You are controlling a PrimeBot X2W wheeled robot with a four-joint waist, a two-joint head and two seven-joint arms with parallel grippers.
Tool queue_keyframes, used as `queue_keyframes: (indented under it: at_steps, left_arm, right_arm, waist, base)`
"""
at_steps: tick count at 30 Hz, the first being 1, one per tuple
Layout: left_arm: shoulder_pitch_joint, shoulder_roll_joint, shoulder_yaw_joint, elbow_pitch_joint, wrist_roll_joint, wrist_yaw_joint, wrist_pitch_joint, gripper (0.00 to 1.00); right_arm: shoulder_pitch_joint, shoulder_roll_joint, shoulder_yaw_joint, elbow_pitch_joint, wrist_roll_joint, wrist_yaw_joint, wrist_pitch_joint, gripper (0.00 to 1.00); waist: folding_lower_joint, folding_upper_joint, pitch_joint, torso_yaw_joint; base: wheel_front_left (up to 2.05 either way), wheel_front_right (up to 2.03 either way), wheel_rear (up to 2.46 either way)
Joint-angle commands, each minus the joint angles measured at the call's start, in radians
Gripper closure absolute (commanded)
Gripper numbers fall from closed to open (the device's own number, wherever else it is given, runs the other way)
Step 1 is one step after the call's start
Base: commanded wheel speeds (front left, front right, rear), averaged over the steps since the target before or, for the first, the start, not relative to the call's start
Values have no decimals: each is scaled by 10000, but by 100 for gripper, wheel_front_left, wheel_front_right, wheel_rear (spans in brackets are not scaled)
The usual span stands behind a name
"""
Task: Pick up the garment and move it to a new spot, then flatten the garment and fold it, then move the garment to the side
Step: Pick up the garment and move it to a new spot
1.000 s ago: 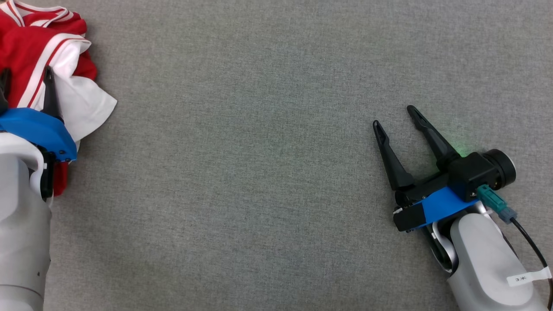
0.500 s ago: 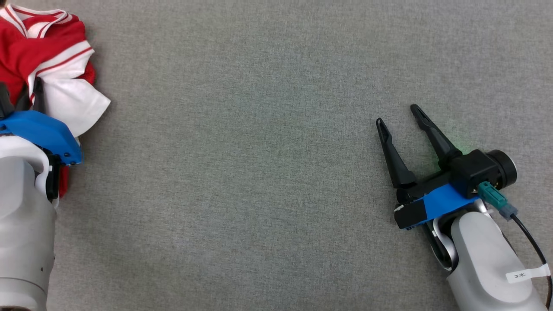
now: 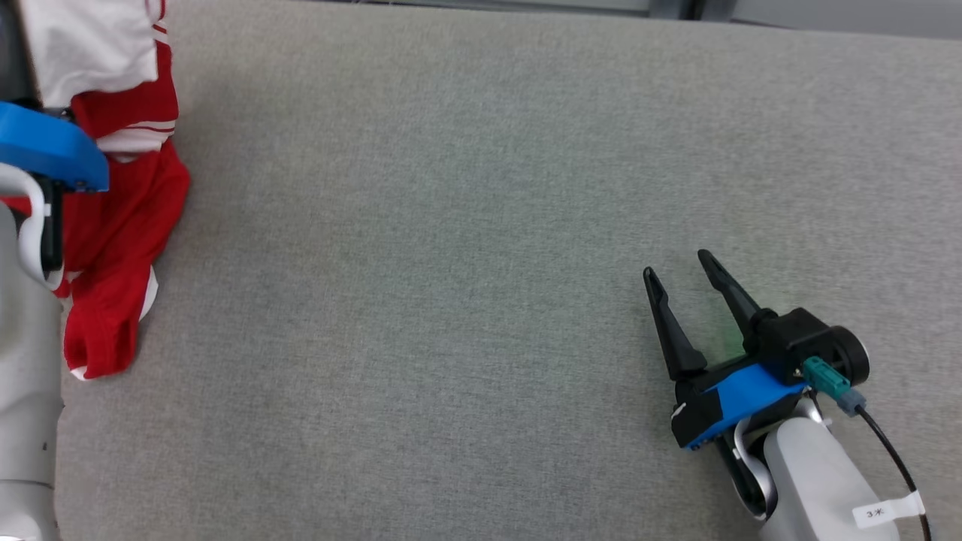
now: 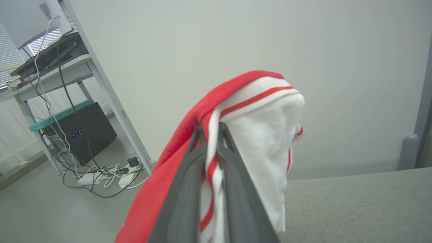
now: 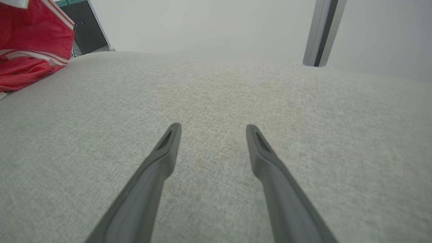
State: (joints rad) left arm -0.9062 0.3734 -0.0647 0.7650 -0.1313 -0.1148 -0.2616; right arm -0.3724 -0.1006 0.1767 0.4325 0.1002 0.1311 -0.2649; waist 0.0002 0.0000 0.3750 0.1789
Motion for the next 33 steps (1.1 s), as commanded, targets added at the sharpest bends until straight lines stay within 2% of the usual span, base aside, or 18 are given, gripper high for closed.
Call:
queue_keyframes:
  at_steps: [1, 9, 17, 25, 30, 31, 32, 33]
  left_arm:
    - [76, -41, -88, -278, 75, -41, -45, 100]
    - [405, -685, -1102, -2042, -98, -163, -46, 100]
    - [953, -1916, -2509, -2911, -895, -158, -48, 100]
    - [1587, -2888, -4138, -2798, -1919, -161, -49, 100]
    - [2183, -3157, -4726, -2307, -2496, -161, -47, 100]
    - [2369, -3177, -4800, -2180, -2546, -152, -47, 52]
    - [2549, -3200, -4866, -2022, -2600, -141, -43, 0]
    - [2689, -3213, -4865, -1909, -2661, -75, -41, 0]
  right_arm:
    - [194, 57, -29, 15, 41, -6, 11, 0]
    - [700, 330, -109, 115, 158, -5, 8, 0]
    - [1024, 454, -34, 188, 165, -5, 7, 0]
    - [1022, 484, 137, 242, 252, -5, 5, 0]
    - [1124, 496, 284, 311, 342, -5, 5, 0]
    - [1106, 495, 313, 326, 366, -5, 5, 0]
    - [1089, 496, 326, 332, 363, -5, 5, 0]
    - [1093, 498, 326, 327, 405, -5, 5, 0]
  waist:
    - [-2, 0, -310, -264]
    - [-2, 0, -1145, -1069]
    - [-2, 0, -1644, -2062]
    - [-2, 0, -1798, -2960]
    - [-2, 0, -1820, -3325]
    - [-2, 0, -1820, -3380]
    - [-2, 0, -1832, -3418]
    - [-2, 0, -1842, -3443]
  base:
    - [0, 0, 0]
    - [0, 0, 0]
    - [0, 0, 0]
    - [0, 0, 0]
    - [0, 0, 0]
    - [0, 0, 0]
    - [0, 0, 0]
    - [0, 0, 0]
